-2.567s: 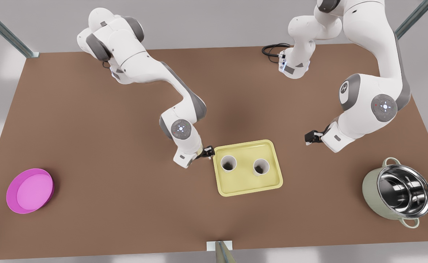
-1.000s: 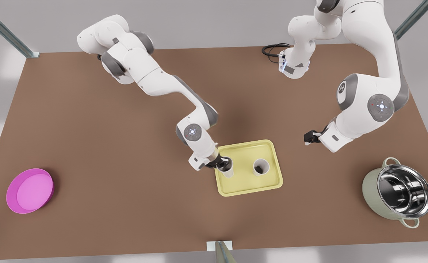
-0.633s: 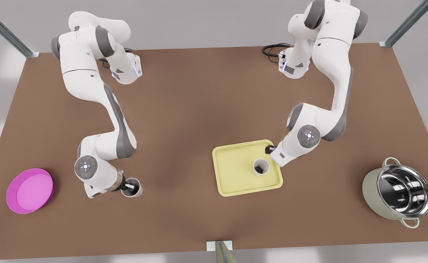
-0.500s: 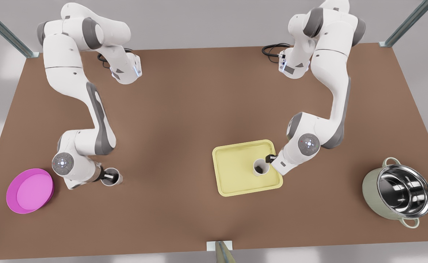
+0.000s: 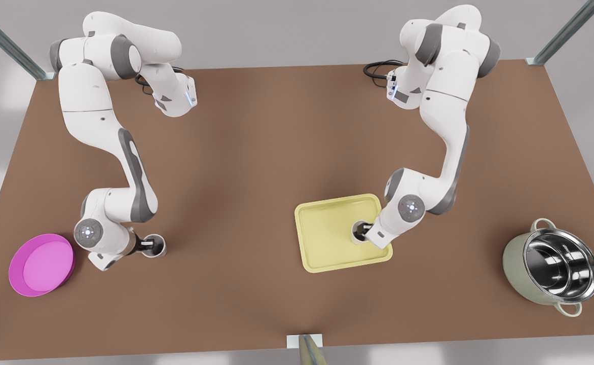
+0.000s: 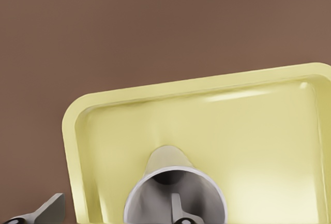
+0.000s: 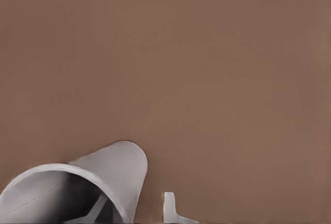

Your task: Use the left arm to pick up the white IKEA cup from the tray and place it on the middle-left position; use the right arm to pick up the white IKEA cup from the tray and place it on the middle-right position

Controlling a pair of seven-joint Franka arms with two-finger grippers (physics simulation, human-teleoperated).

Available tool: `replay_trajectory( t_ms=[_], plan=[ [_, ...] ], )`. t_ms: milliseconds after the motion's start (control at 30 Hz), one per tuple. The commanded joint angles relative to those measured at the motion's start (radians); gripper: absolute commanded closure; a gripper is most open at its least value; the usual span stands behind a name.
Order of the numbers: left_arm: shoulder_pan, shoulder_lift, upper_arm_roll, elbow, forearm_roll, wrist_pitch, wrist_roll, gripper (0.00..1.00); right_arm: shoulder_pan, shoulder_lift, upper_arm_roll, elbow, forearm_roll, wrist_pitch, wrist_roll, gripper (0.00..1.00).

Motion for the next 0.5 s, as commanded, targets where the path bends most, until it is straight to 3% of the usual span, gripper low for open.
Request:
replay_trajectory(
  t_ms=[0,233,367,467],
  plan=[
    [-0.002,0.009,0.0,-0.002,-0.002,0.027,-0.076,0.0,0.0,-0.001,0.0,0.001,0.046,0.011,-0.311,0.0],
    [-0.023,0.041,0.0,0.001,-0.01,0.06,-0.076,0.03,0.002,-0.032,0.006,0.001,0.047,-0.03,-0.307,0.0],
    [-0.022,0.038,0.001,0.009,-0.006,0.054,-0.065,0.55,0.003,-0.248,0.009,0.013,0.093,-0.326,-0.101,0.0],
    [-0.017,0.035,0.001,0.012,0.0,0.048,-0.062,0.82,0.003,-0.438,0.012,0.022,0.089,-0.452,0.082,0.0]
  ],
)
